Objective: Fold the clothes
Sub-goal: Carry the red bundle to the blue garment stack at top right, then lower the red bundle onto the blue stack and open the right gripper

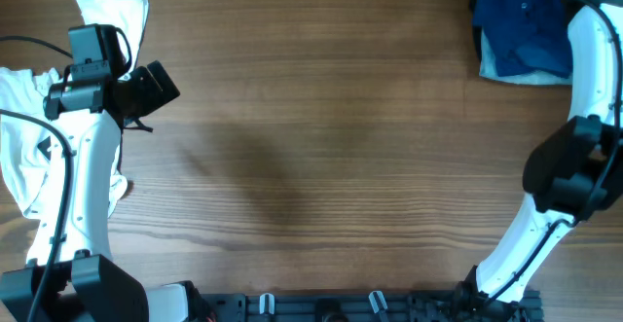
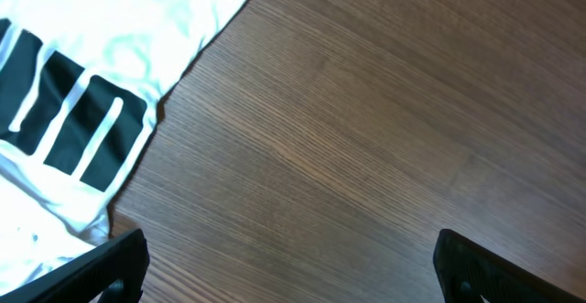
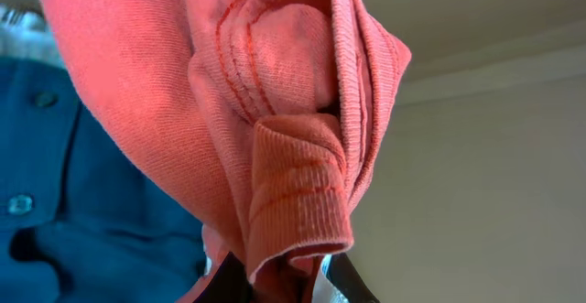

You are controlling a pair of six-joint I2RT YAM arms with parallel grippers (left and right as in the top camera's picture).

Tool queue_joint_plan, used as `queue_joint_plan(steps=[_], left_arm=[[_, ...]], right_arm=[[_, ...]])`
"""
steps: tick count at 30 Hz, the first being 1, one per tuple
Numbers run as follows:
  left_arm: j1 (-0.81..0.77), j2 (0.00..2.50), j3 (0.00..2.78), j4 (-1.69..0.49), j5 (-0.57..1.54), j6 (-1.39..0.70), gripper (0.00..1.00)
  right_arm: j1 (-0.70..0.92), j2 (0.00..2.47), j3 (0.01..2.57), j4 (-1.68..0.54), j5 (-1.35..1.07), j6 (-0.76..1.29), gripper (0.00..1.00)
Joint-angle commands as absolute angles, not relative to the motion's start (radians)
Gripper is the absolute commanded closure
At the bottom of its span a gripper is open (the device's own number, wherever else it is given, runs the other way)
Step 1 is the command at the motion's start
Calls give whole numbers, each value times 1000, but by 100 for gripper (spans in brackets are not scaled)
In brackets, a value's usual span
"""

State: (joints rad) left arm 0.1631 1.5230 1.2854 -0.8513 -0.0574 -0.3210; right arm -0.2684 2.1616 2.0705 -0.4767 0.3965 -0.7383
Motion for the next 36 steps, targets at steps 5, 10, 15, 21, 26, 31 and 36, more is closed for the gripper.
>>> queue_joint_plan(steps=[5,10,15,21,26,31,36], left_arm=[[166,1522,1276,-845,-41,-323,0],[166,1522,1276,-845,-41,-323,0],[166,1522,1276,-845,-41,-323,0],[167,1522,1276,-845,-41,-323,0],[167,1522,1276,-845,-41,-323,0],[167,1522,1276,-844,-42,-323,0],[167,1522,1276,-833,-41,-323,0]], right_arm=[[-264,2236,2080,-537,345,-716,96],[-245,2240,2079,-616,190,-696,94],[-190,2240,2079,-703,93,-674,61],[-109,2240,2079,-777,-46,-674,23],[-64,2236,2082,-756,-17,-604,15],[-95,2199,2082,-690,-14,-439,15],[-163,2154,2082,-625,-102,-332,4]])
